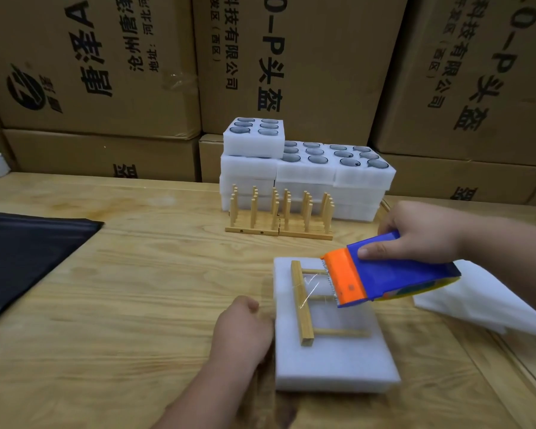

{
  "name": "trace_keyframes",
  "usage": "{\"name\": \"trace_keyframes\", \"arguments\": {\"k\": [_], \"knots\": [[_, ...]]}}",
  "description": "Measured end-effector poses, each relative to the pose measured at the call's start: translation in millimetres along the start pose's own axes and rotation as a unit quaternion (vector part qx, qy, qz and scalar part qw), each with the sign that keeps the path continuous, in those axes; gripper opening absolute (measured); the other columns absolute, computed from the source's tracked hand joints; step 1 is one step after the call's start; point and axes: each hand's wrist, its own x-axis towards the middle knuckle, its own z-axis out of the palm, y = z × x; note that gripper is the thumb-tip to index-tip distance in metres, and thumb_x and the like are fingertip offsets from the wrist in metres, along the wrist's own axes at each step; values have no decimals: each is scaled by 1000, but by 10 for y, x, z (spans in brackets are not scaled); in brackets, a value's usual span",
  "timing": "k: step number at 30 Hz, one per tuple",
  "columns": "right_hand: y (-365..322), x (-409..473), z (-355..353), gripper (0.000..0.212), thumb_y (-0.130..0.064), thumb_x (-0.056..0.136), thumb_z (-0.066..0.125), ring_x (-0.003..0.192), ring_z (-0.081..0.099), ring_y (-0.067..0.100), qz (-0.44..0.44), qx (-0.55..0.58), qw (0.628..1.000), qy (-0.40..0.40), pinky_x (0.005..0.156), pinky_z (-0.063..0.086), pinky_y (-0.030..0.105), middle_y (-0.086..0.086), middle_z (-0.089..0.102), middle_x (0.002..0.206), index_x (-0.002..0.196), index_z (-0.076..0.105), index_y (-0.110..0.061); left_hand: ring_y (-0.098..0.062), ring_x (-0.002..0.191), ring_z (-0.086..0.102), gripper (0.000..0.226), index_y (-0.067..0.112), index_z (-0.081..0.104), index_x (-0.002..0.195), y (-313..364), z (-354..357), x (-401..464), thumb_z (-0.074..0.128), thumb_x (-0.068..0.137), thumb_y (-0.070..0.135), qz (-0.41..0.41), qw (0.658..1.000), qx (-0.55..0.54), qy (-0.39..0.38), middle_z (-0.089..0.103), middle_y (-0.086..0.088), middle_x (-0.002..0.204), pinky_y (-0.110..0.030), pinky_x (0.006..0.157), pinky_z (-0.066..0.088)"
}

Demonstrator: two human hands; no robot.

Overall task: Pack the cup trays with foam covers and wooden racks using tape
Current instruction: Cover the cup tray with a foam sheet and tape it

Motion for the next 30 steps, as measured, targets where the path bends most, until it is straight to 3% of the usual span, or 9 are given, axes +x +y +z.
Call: {"name": "trace_keyframes", "arguments": {"k": [4, 6, 7, 9, 11, 13, 17, 22, 30], "knots": [[19, -27, 25, 57, -90, 56, 50, 40, 45, 4, 8, 8, 1000, -4, 49, 33, 26, -12, 50, 42, 46, 61, -35, -16, 83, 67, 23, 25, 65, 110, 88, -55, 60, 62, 87, 31, 28, 999, 26, 20, 70, 7, 89, -25, 71, 50], [42, -37, 46, 51, -90, 59, 50, 40, 45, 4, 6, 12, 1000, -7, 48, 33, 24, -13, 50, 42, 48, 61, -42, -8, 91, 64, 21, 28, 65, 112, 226, -130, 40, 60, 93, 35, 92, 993, -58, 52, 65, 17, 93, -23, 73, 43], [58, -40, 61, 50, -89, 62, 52, 40, 45, 4, 5, 11, 1000, -8, 47, 32, 24, -13, 50, 42, 48, 61, -42, -4, 105, 61, 26, 34, 61, 118, 324, -167, -1, 59, 94, 43, 138, 982, -124, 27, 64, 21, 104, -20, 80, 42], [104, -32, 93, 53, -85, 70, 57, 41, 45, 4, 8, 3, 1000, -5, 48, 33, 24, -12, 51, 43, 49, 62, -37, 2, 133, 44, 66, 43, 47, 141, 548, -187, -105, 54, 82, 72, 220, 955, -170, -104, 52, 27, 139, -20, 102, 37], [138, -21, 108, 64, -84, 71, 58, 41, 46, 5, 17, -2, 1000, -4, 48, 34, 25, -9, 53, 44, 51, 61, -24, 2, 150, 17, 106, 47, 22, 156, 712, -109, -154, 51, 64, 91, 268, 942, -46, -197, 21, 24, 162, -29, 118, 25], [155, -8, 117, 69, -86, 68, 57, 41, 47, 4, 22, -3, 1000, -8, 47, 34, 23, -9, 55, 46, 54, 59, -19, -2, 154, 1, 126, 45, 10, 158, 826, -19, -174, 57, 53, 95, 273, 937, 61, -211, 6, 19, 166, -36, 123, 19], [222, 9, 178, 67, -85, 67, 59, 44, 50, 3, 25, 12, 999, -29, 47, 37, 20, -9, 58, 49, 58, 60, -18, -13, 155, 3, 119, 49, 24, 152, 854, 185, -199, 69, 50, 90, 334, 918, 146, -156, 27, 22, 161, -44, 124, 19], [319, 51, 273, 66, -83, 72, 61, 43, 51, 2, 22, 23, 999, -28, 51, 38, 24, -10, 59, 50, 59, 59, -18, -13, 155, -9, 135, 38, 10, 160, 818, 263, -158, 61, 50, 95, 343, 882, 295, -136, 10, 13, 168, -43, 126, 9], [518, 61, 341, 80, -97, 53, 49, 47, 51, 4, 9, 44, 998, -33, 54, 40, 27, -8, 59, 52, 59, 60, -18, -10, 155, -10, 137, 30, 4, 161, 815, 246, -166, 56, 54, 97, 331, 873, 327, -143, 0, 11, 169, -41, 127, 6]]}}
